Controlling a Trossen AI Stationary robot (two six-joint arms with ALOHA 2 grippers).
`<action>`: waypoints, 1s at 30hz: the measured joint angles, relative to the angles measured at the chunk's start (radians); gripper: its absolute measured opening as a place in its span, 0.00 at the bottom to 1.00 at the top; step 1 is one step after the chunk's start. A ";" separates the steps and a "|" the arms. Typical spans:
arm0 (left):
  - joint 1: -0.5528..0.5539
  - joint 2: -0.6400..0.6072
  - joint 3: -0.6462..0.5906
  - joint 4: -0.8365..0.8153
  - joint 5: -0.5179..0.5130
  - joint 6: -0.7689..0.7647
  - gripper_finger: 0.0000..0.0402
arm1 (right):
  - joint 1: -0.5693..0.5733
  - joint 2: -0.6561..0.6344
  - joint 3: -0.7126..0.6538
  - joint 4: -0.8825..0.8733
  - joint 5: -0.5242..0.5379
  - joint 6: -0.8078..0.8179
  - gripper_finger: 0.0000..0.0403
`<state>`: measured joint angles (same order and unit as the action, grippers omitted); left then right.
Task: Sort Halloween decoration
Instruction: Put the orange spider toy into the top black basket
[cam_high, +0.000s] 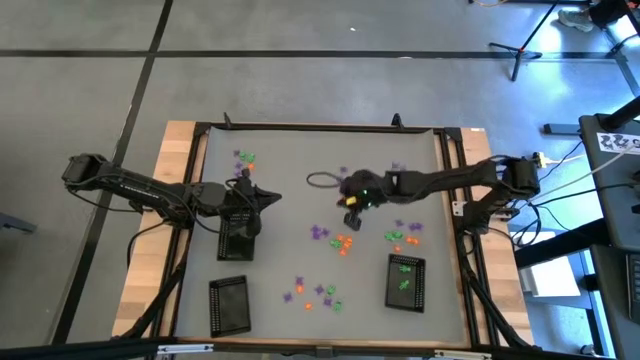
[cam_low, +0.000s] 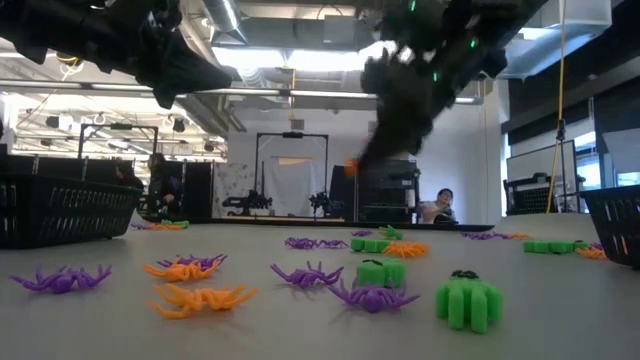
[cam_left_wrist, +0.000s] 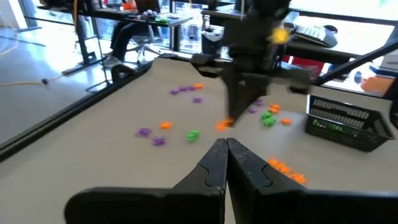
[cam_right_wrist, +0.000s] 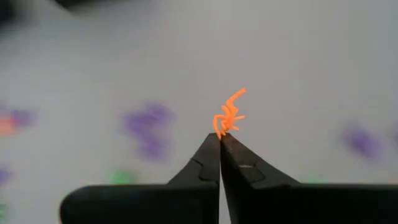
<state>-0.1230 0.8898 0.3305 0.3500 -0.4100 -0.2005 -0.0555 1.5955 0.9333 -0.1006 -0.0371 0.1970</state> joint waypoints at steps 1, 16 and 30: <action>0.000 0.000 0.000 0.000 0.013 0.000 0.00 | 0.023 0.000 0.000 0.044 -0.018 0.000 0.01; -0.010 0.162 0.000 0.258 0.247 0.063 0.00 | 0.143 0.000 0.002 0.392 -0.035 -0.002 0.00; -0.011 0.336 0.045 0.370 0.298 0.102 0.10 | 0.140 0.000 0.002 0.399 -0.035 -0.023 0.00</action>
<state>-0.1337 1.2256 0.3753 0.7204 -0.1116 -0.0985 0.0849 1.5955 0.9352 0.2987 -0.0723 0.1736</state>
